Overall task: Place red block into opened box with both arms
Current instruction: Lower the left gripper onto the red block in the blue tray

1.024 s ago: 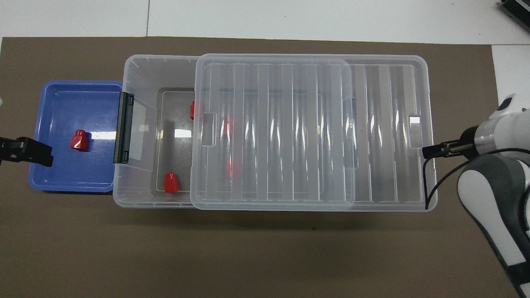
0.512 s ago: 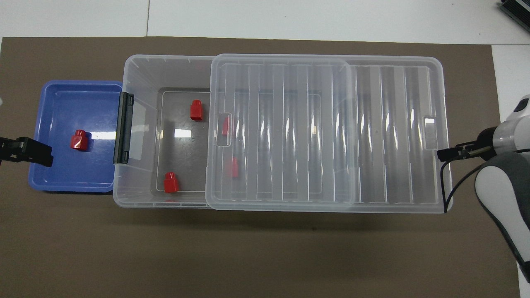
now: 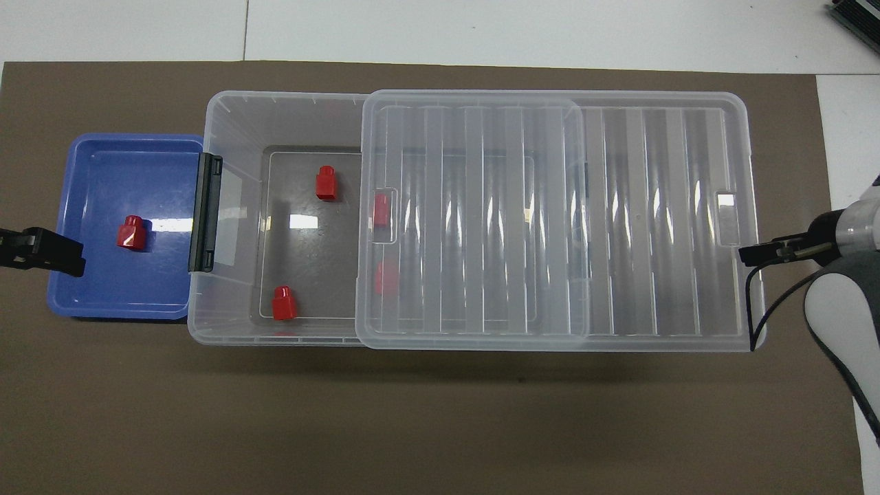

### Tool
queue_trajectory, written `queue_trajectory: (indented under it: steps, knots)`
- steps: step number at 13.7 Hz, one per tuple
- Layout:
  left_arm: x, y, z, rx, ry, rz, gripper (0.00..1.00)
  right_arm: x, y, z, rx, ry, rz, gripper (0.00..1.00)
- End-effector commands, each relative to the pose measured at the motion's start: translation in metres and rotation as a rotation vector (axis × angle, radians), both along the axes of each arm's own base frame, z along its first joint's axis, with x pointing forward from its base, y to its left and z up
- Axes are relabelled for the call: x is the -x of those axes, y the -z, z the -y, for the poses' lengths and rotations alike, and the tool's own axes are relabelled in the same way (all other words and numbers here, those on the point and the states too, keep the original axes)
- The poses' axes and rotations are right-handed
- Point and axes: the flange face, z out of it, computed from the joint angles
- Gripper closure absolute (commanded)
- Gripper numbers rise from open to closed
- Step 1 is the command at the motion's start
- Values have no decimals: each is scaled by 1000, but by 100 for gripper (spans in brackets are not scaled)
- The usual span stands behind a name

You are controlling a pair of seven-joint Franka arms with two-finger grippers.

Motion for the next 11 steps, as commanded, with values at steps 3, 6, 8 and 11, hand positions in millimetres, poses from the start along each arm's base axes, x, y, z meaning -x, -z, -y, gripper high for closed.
queue_trajectory:
  steps: [3,6,8,11]
  knots:
    - [4,-6,-15,-7,-21,58,0,4,-1,13,28,-5,15,0]
    - [-2,-7,-23,24,-45,103,0,-4,-14,15,27,18,22,0]
    - [-9,-5,-31,37,-66,159,0,-7,-27,8,21,77,25,0]
    - [-19,28,-45,36,-84,196,0,-7,-40,-16,9,183,17,0]
